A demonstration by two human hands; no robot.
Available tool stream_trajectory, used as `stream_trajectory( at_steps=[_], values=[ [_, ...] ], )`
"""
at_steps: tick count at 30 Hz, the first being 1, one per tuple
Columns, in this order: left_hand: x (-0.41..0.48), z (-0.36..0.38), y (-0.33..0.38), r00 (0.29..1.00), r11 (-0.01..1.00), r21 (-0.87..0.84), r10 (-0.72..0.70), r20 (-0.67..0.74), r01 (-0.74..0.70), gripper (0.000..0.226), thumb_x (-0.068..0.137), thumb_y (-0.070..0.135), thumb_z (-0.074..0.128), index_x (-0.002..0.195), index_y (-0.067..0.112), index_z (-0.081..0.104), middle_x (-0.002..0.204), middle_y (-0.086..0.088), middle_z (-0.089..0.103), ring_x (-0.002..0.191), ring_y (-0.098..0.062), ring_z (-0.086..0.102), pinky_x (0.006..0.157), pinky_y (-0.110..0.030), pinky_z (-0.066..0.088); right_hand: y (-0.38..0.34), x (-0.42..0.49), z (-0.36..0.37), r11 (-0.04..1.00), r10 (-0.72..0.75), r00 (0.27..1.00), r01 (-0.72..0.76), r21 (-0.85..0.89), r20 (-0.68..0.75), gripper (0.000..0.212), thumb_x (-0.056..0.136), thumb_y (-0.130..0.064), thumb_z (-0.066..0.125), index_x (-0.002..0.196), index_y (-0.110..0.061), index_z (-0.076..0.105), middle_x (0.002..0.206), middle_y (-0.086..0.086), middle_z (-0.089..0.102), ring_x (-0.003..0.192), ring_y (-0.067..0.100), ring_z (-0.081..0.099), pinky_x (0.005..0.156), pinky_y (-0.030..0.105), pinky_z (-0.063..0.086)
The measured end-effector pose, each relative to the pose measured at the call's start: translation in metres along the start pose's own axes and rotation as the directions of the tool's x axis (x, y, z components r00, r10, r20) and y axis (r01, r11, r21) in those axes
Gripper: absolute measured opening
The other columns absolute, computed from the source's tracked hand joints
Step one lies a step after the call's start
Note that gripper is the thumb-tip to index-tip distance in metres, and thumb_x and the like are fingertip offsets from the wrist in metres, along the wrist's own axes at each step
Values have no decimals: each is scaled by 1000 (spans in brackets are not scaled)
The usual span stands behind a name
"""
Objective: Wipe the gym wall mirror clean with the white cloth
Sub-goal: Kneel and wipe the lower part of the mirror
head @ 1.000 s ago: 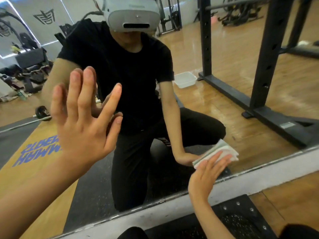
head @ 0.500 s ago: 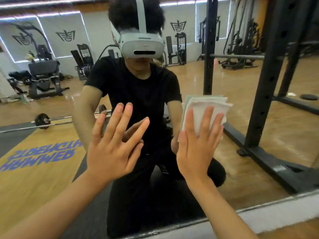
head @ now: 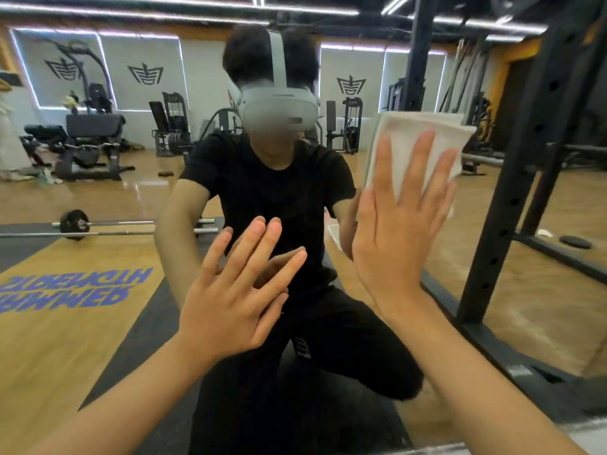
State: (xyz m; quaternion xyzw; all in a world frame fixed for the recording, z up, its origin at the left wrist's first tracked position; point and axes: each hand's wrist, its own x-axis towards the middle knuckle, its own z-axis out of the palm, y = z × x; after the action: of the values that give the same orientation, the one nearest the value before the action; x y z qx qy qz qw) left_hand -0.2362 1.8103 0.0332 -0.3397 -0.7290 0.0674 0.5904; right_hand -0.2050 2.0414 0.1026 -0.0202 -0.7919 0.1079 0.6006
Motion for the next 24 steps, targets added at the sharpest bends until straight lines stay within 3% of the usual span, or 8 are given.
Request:
stream_trajectory(
  at_steps=[4,7,9,13,16,20,24],
  values=[
    [0,1,-1,1000,1000,19,0,-14,1,64,101,38,53,162,22,43,170,-22,29,159,-38,26,129,-57,17,42,-86,5,992,-113,979,120,-32,169,55,114,-40,18,168,-32,8,176,12,-5,161,41,-5,129,60,0],
    [0,1,1,1000,1000,28,2,-12,-2,66,100,39,54,163,22,41,172,-21,25,160,-37,25,130,-57,15,69,-119,-3,984,-115,959,145,-101,259,60,112,-41,24,168,-36,3,176,9,-7,162,39,-6,127,62,7],
    [1,1,0,1000,999,35,8,-8,-8,68,99,40,56,163,22,41,172,-21,23,160,-37,25,129,-57,15,61,-89,-7,987,-108,965,133,-90,237,64,110,-39,27,167,-36,-1,176,9,-10,161,38,-10,127,61,5],
    [2,-1,-1,1000,999,37,11,4,-11,68,99,40,54,163,22,40,173,-21,23,160,-37,25,130,-56,14,3,8,-8,993,-120,989,120,2,85,57,113,-42,14,168,-31,5,176,14,-6,160,43,-10,128,63,-3],
    [1,-1,-1,1000,999,36,6,2,-6,68,101,41,52,164,19,38,173,-20,23,160,-36,25,131,-55,12,-26,20,-2,983,-183,981,185,-21,62,58,114,-42,23,167,-32,4,175,13,-4,160,43,-6,128,63,-4],
    [-1,1,-2,1000,1000,25,-15,-28,16,69,102,41,51,163,13,37,172,-21,25,160,-36,25,130,-56,15,-5,-46,8,887,-450,872,462,-19,193,56,112,-40,37,166,-36,22,175,9,7,162,40,2,128,61,5],
    [-1,4,-2,999,999,31,-15,-42,16,69,101,40,54,162,12,40,171,-21,26,160,-37,25,126,-59,21,68,-72,-2,823,-533,805,565,-61,260,52,112,-40,37,163,-40,31,175,5,13,162,34,8,130,56,7]
  ],
)
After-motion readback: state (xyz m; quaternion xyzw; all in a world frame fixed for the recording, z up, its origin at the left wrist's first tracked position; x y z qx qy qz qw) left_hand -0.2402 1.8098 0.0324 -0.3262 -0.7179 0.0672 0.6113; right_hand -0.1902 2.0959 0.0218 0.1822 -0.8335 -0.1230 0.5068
